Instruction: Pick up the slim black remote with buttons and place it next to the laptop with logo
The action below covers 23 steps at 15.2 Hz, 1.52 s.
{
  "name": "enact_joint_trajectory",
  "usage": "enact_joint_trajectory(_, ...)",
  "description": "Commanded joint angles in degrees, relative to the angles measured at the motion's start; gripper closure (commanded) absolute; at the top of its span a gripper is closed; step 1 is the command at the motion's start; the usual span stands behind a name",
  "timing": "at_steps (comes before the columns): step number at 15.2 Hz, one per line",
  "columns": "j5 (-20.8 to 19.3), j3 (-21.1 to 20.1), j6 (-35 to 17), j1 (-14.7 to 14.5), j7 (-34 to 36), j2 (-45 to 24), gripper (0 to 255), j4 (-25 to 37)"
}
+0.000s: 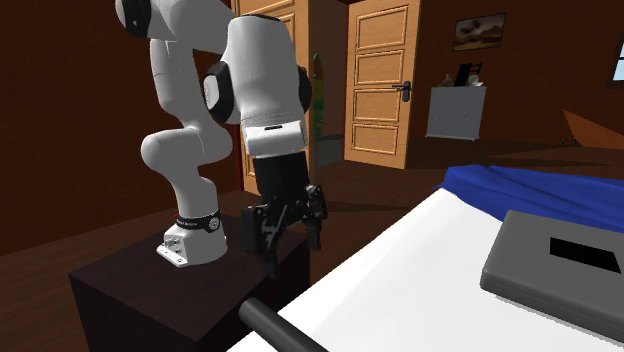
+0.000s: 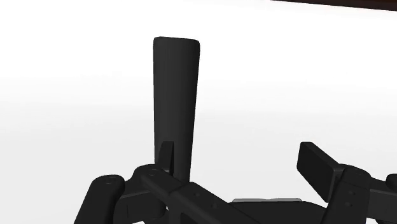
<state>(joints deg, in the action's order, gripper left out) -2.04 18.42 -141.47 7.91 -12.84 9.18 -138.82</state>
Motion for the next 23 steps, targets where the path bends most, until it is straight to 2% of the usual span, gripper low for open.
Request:
enact_joint_trajectory(1, 2.00, 1.43, -2.79, 0.29, -2.11, -4.43, 0, 2.13)
enact_joint_trajectory(4, 6.06, 2.72, -6.34, 0.91, -5.41, -10.84, 0, 5.40)
enact_joint_trajectory(12, 11.13, 1.81, -11.48, 1.52, -9.03, -17.22, 0, 6.15)
enact_joint_trajectory(20, 11.11, 1.77, -11.47, 1.56, -9.02, -17.21, 0, 6.14)
enact_joint_trajectory(21, 11.11, 1.77, -11.47, 1.56, -9.02, -17.21, 255, 6.14)
enact_joint_trajectory(23, 11.05, 1.78, -11.42, 1.53, -8.95, -17.15, 255, 6.14)
